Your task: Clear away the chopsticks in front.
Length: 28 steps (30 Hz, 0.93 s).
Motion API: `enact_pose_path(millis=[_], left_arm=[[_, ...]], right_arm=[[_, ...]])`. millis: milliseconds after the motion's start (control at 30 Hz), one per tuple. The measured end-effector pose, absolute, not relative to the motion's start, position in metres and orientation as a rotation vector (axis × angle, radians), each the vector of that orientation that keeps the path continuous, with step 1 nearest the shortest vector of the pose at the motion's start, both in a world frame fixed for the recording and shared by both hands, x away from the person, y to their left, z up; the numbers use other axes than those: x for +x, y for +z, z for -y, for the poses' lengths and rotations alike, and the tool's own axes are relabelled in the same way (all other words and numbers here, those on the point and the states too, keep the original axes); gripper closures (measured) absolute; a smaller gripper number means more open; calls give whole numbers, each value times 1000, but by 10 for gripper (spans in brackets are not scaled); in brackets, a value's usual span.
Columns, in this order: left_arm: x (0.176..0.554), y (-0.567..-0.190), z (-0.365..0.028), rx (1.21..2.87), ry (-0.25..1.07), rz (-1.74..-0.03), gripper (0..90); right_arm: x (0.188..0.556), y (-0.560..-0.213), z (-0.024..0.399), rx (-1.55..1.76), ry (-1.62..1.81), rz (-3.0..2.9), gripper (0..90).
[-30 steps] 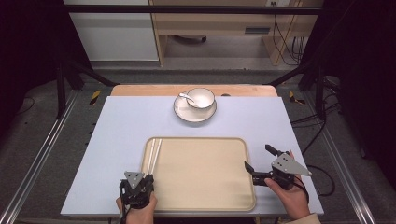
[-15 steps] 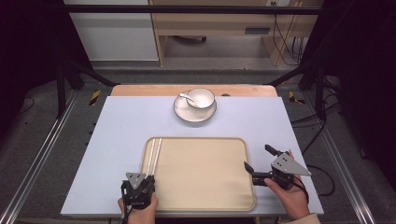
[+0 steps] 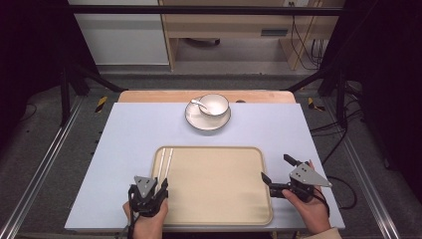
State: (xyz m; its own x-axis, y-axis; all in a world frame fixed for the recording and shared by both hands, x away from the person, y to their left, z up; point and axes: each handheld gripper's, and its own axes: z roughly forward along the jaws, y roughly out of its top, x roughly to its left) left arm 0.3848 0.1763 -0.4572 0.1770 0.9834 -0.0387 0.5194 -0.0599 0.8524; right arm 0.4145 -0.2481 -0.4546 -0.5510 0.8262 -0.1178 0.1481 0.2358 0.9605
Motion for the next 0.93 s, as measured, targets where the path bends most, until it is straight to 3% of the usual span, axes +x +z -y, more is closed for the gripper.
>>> enact_pose_path(millis=[100, 300, 533, 700, 933], left_arm=[[400, -447, -186, 1720, 828, -1376, 556], [429, -430, -224, 1760, 872, -1279, 366], [436, -431, -273, 1791, 818, -1082, 195], [432, -440, -306, 1687, 737, -1029, 64], [423, -444, -331, 1584, 697, -1019, 47]], right_arm=[[416, -455, 251, 911, 1340, -1861, 35], [418, -456, 259, 941, 1308, -1846, 34], [420, -457, 265, 955, 1291, -1827, 32], [420, -458, 270, 974, 1273, -1810, 32], [422, -459, 270, 994, 1267, -1805, 32]])
